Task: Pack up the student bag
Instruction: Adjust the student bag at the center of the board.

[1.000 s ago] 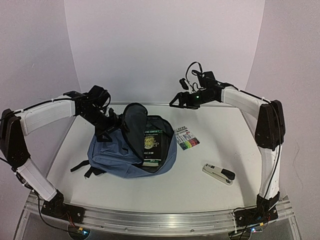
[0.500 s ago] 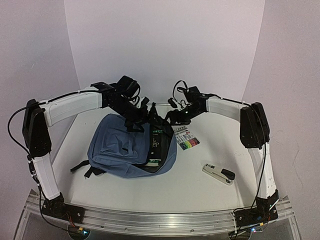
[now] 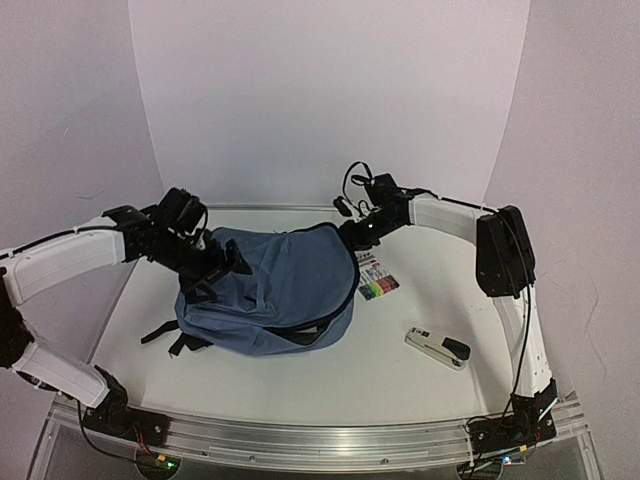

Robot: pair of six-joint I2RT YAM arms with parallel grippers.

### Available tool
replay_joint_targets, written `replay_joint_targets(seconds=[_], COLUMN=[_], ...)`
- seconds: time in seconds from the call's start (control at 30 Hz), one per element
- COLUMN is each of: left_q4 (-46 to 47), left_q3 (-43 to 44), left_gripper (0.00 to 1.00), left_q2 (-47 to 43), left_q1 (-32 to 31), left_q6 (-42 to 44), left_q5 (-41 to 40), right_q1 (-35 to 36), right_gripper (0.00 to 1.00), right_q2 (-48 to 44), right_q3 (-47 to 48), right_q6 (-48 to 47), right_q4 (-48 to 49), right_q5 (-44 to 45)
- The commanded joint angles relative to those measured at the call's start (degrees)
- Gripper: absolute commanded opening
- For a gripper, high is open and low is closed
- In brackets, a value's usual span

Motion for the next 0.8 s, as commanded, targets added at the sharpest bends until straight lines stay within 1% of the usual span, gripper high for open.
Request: replay_joint_targets(seconds=[0.0,0.03,0.13,0.17,0.23,0.33,0.4,0.47,0.57,0.63,0.7,0.77], left_q4=[0.2,0.6,1.3,1.6,2.9,6.5,8.3,9.4,8.4,7.7,7.6,6.0], left_q3=[-11.9,-13.5,-16.0,-16.3,-16.1,-14.1,-12.0,-8.1,1.3,7.9,15.0,23.4], left_gripper=[1.0,1.0,1.0,0.99,0.98,0.96,0.95,0.94,0.94,0.94,0.93,0.93], left_q2=[-5.0,-5.6,-5.3,-4.7,-2.3,2.5,6.5,11.1,17.8,23.0,29.3,35.3], left_q1=[1.4,1.4,2.0,2.4,3.7,6.1,8.8,11.4,15.2,17.7,19.7,20.3], left_q6=[-13.1,-14.3,-15.2,-15.3,-14.3,-10.6,-8.1,-4.7,1.4,4.2,6.4,9.2], left_q5=[-2.8,-2.8,-3.3,-3.5,-3.3,-2.9,-1.5,-0.5,-0.4,0.4,2.7,5.7], right_q1=[0.4,0.4,0.6,0.8,1.4,2.8,3.9,5.4,8.8,12.0,14.5,16.5], right_gripper=[0.25,0.23,0.1,0.08,0.07,0.07,0.08,0.09,0.12,0.15,0.21,0.28], right_q2=[-1.8,-2.6,-5.1,-6.1,-8.2,-11.3,-13.3,-15.0,-17.8,-18.9,-20.0,-21.4], right_q3=[-1.0,-1.9,-5.6,-7.1,-10.4,-16.1,-19.2,-22.6,-26.8,-27.9,-28.2,-28.5], right_q6=[0.0,0.1,0.3,0.2,-0.4,-2.7,-4.7,-5.9,-7.8,-8.6,-9.3,-10.7], right_q4=[-0.2,-0.3,-0.3,-0.3,-0.2,-0.3,-0.3,-0.3,-0.3,-0.3,-0.4,-0.7], right_q5=[-2.8,-3.9,-7.5,-8.1,-8.8,-9.2,-9.3,-9.3,-9.6,-10.0,-10.5,-10.9])
